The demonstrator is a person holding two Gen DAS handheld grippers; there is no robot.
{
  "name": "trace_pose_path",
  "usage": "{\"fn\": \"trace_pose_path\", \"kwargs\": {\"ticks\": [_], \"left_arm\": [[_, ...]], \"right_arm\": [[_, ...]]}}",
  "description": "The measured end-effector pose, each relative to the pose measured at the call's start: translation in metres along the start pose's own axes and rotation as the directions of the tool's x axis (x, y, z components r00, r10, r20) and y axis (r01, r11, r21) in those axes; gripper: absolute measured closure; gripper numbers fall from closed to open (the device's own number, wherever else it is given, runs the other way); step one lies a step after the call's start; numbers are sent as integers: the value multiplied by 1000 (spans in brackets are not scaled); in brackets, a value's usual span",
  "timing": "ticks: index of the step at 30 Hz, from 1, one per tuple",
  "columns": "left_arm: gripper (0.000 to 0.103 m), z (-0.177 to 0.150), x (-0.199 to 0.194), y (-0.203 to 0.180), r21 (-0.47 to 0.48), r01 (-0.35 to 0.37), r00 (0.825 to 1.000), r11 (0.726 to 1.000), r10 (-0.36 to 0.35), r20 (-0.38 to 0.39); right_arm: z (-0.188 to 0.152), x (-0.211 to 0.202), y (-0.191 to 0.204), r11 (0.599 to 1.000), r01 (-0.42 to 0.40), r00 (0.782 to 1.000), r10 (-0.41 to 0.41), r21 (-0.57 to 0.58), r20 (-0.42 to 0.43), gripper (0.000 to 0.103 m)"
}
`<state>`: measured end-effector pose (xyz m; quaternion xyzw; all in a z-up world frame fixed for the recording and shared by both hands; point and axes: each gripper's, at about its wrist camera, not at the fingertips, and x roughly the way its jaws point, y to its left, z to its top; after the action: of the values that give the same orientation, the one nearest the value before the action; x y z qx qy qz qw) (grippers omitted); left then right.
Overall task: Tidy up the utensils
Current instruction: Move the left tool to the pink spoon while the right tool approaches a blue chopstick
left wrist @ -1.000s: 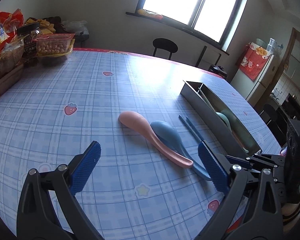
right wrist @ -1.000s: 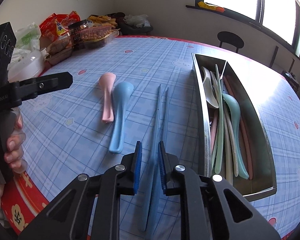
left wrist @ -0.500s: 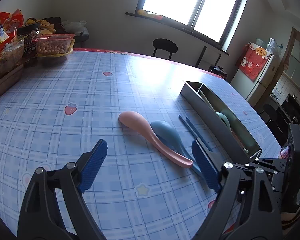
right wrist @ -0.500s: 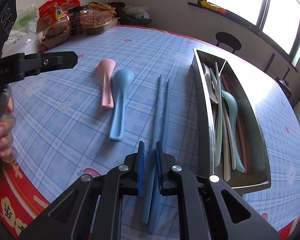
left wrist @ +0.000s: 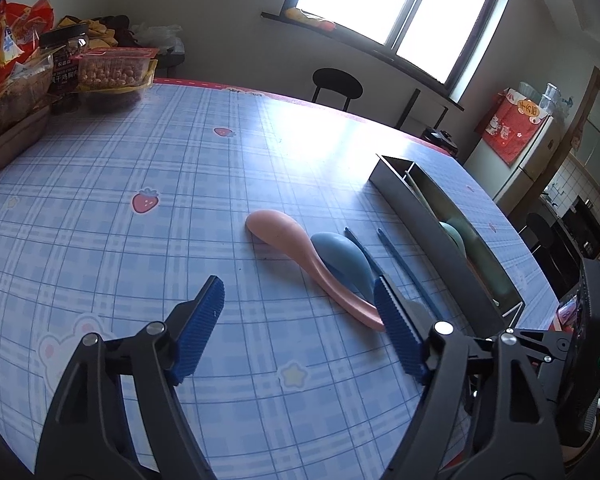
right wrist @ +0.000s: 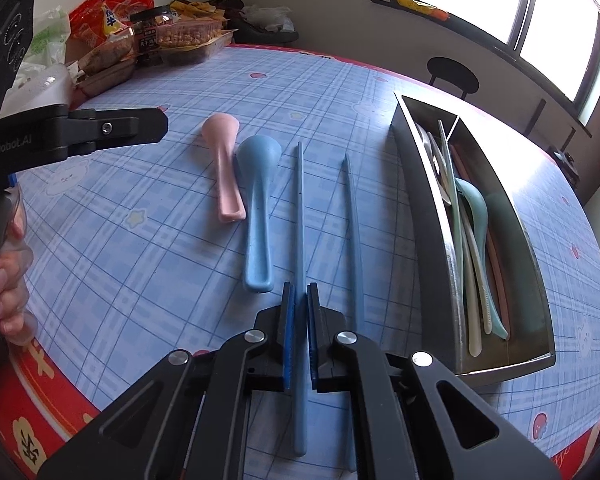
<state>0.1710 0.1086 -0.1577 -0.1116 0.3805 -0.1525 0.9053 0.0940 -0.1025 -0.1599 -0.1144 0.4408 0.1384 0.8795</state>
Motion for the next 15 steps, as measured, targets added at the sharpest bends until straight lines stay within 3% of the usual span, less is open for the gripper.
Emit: {"fn": "trace_pose_path", "kwargs": {"ticks": [10,15], "left_arm": [[39,1,14,10,-59,36,997,998,-39,-60],[46,3,33,5,-75,22,990,997,-32,-134]], "right_arm": [[-4,-1,3,1000,11,999,-10,-15,53,96],[-2,1,-7,999,-47,998,46,26,53,96]]}}
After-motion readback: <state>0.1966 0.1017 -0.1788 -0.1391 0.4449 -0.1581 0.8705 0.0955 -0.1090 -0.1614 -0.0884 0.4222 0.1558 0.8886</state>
